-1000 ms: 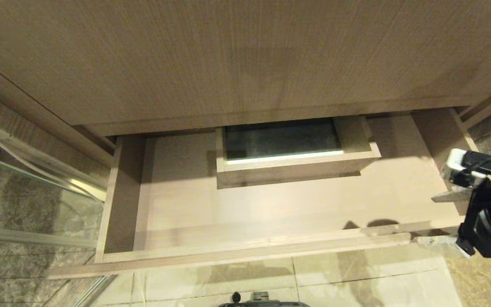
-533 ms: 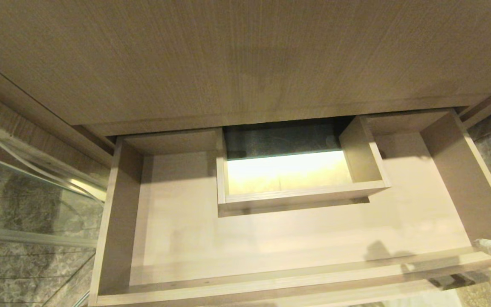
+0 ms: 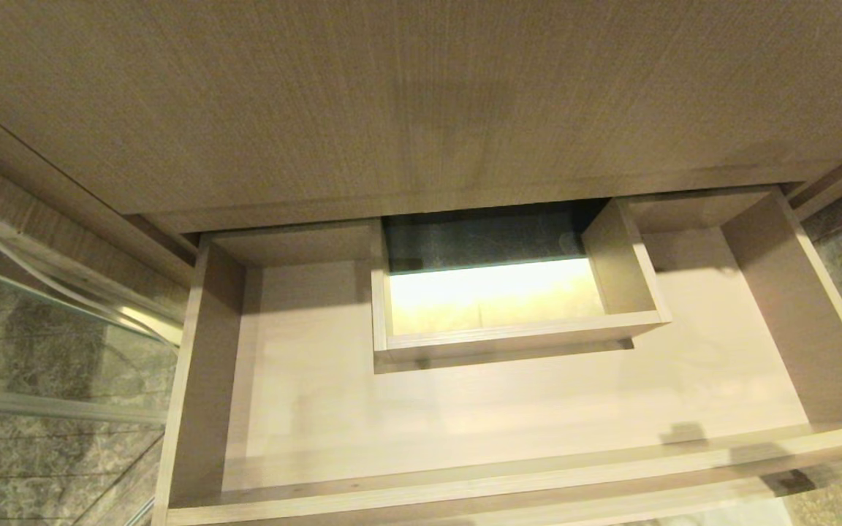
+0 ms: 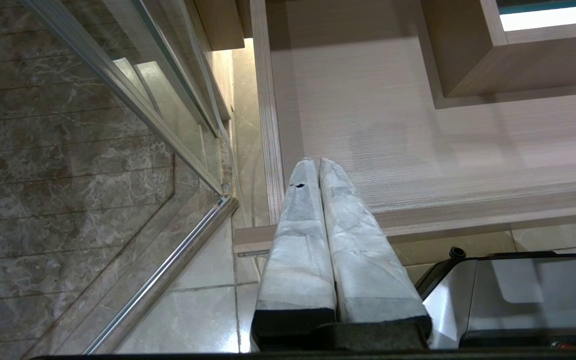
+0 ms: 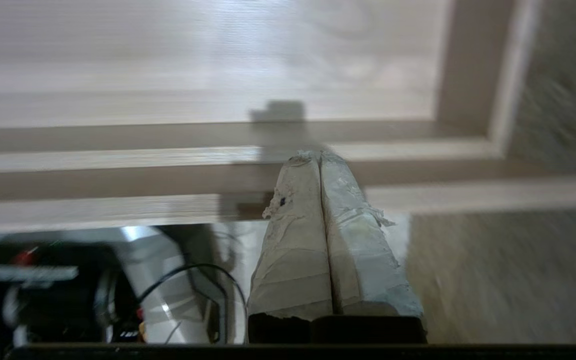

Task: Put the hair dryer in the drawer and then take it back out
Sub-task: Pick up the hairdryer

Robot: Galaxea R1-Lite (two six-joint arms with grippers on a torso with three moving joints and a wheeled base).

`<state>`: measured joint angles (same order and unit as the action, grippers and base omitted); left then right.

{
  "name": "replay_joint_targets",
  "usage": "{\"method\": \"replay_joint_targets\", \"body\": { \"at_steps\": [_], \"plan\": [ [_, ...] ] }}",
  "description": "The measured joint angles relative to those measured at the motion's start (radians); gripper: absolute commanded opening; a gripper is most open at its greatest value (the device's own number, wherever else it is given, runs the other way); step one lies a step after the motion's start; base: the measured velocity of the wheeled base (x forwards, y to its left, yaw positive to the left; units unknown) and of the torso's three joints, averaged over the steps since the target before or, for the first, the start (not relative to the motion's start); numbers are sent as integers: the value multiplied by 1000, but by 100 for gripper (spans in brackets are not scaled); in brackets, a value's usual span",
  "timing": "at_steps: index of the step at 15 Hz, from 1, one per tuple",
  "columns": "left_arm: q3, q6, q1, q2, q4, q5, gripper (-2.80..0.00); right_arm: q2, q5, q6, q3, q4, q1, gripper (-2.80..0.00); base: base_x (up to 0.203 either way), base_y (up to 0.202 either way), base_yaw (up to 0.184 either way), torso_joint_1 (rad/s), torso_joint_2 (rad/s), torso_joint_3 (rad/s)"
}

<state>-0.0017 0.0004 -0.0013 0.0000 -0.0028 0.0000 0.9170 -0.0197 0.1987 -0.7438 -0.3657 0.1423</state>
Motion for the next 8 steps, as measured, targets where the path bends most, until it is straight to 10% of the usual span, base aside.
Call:
{"method": "replay_joint_targets", "body": {
  "at_steps": [8],
  "plan": [
    [0, 0, 0, 0, 0, 0, -280, -123, 74, -1, 57, 107, -4, -280, 0, 0, 0, 7, -3, -4]
  ]
}}
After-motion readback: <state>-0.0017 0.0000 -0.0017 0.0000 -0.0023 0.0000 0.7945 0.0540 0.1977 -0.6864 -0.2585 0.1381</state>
